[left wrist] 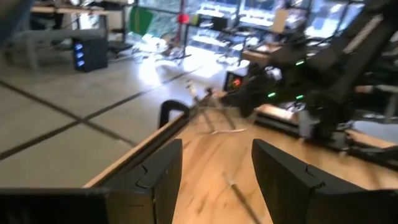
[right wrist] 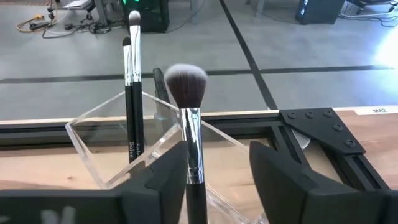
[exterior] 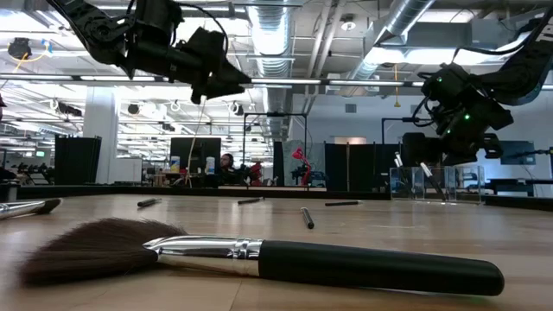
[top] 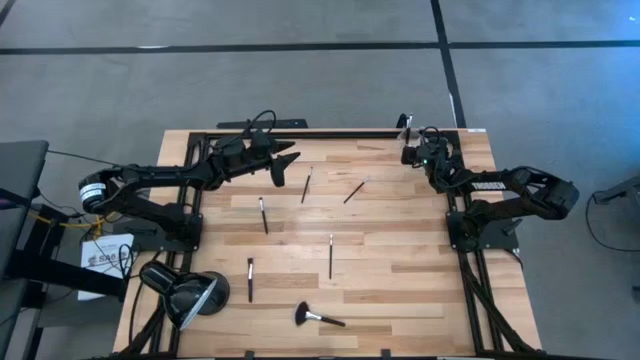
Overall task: Put items in baskets/containers
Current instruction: Put the black eyeshadow brush into the transparent organizer
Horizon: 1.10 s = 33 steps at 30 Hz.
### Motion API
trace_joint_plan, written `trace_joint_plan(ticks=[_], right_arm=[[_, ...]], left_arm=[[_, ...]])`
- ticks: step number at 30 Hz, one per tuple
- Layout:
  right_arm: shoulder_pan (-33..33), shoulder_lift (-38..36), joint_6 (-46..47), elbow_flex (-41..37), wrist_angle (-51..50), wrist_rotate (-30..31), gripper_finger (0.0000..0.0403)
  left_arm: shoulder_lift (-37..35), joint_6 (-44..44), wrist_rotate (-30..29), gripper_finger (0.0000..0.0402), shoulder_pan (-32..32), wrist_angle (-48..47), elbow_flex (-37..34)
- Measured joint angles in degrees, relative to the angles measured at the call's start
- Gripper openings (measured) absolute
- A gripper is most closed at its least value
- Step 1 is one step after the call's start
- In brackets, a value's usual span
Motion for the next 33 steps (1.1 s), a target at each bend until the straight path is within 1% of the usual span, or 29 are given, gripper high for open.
trace_joint_plan(ticks=[5,9,12,16,19,23,26,29,33], right_arm=[[0.3,-3.5,-0.3,0.0,0.0,-0.2,0.0198],[2.1,-8.6,-4.9,0.0,0.3,-0.7,0.0207],[4.5,-13.5,-8.0,0.0,0.6,-0.9,0.0206],[8.3,-19.4,-12.0,1.1,0.3,-0.9,0.0198],[11.8,-22.0,-14.7,2.6,0.2,-1.4,0.0189],[16.3,-22.7,-17.6,5.4,0.0,-3.6,0.0173],[19.5,-21.8,-19.2,7.5,0.0,-4.5,0.0162],[22.3,-20.3,-20.2,9.6,-0.1,-4.5,0.0152],[25.7,-18.1,-22.1,12.2,-1.6,-4.5,0.0139]], left_arm=[[0.0,0.0,-2.1,0.019,0.4,-3.5,0.1],[0.0,0.0,-4.5,0.019,-0.1,-11.2,2.3],[0.0,0.0,-6.8,0.019,-1.1,-14.5,3.0],[0.0,-0.5,-7.4,0.019,-2.1,-15.3,3.0],[0.0,-0.8,-8.5,0.019,-2.6,-15.9,3.0],[0.0,-1.1,-10.5,0.019,-2.6,-17.0,3.0],[1.0,-2.0,-10.8,0.019,-2.6,-16.6,3.0],[4.3,-2.5,-10.8,0.019,-2.6,-15.9,3.4],[10.9,-2.6,-10.8,0.019,-2.6,-16.1,5.6]])
